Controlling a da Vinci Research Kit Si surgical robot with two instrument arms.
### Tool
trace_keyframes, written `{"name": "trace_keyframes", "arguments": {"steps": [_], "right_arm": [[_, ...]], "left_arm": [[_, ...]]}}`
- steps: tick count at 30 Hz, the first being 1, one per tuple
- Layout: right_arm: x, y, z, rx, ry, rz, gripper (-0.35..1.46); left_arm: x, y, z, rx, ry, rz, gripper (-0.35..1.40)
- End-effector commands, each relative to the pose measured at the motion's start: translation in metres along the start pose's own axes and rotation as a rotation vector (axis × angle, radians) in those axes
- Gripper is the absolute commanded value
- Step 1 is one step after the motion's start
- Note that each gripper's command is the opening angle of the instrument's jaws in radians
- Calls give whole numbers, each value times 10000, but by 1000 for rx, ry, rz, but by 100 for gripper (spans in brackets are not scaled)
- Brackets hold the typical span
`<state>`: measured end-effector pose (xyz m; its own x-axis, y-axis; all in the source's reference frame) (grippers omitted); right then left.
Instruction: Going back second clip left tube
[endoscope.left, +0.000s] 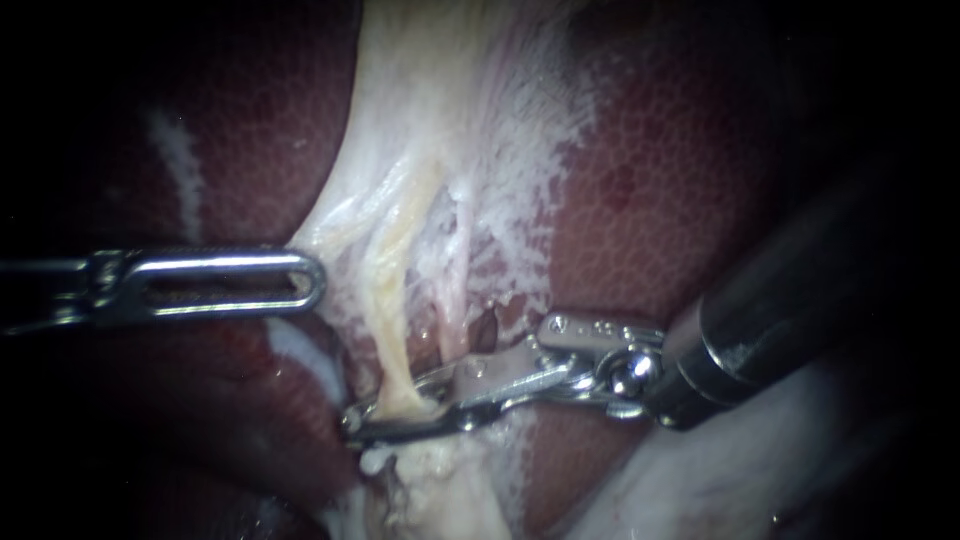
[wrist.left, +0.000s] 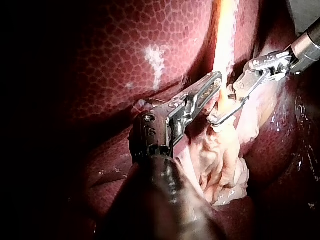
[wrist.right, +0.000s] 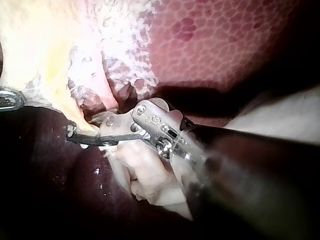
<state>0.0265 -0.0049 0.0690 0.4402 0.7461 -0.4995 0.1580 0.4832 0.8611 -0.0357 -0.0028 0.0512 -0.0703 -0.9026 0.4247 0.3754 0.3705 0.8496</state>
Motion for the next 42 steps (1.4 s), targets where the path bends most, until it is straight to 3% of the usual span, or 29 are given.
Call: {"name": "trace_keyframes", "arguments": {"steps": [1, 6, 8, 12, 16, 22, 27, 42], "right_arm": [[0, 0, 0, 3, -2, 0, -34], [0, -2, 1, 4, -2, -1, -26], [1, -2, 2, 4, -2, 0, 1], [3, -1, 5, 5, -6, -112, 39], [6, 0, 6, -5, 16, -218, 52], [15, 3, 1, -55, 45, -318, 60], [21, 4, -5, -63, 48, -394, 60], [14, 4, -11, -60, 43, -444, 60]], "left_arm": [[0, 0, 0, 0, 0, 0, -35], [0, 0, 0, 0, 0, 0, -35], [0, 0, 0, 0, 0, 0, -35], [0, 0, 0, 0, 0, 0, -35], [0, -1, 0, -1, 0, 0, -35], [0, -2, 0, -1, -1, 0, -35], [0, -2, 0, -1, -1, 0, -35], [1, -2, 0, -1, -1, 0, -35]]}}
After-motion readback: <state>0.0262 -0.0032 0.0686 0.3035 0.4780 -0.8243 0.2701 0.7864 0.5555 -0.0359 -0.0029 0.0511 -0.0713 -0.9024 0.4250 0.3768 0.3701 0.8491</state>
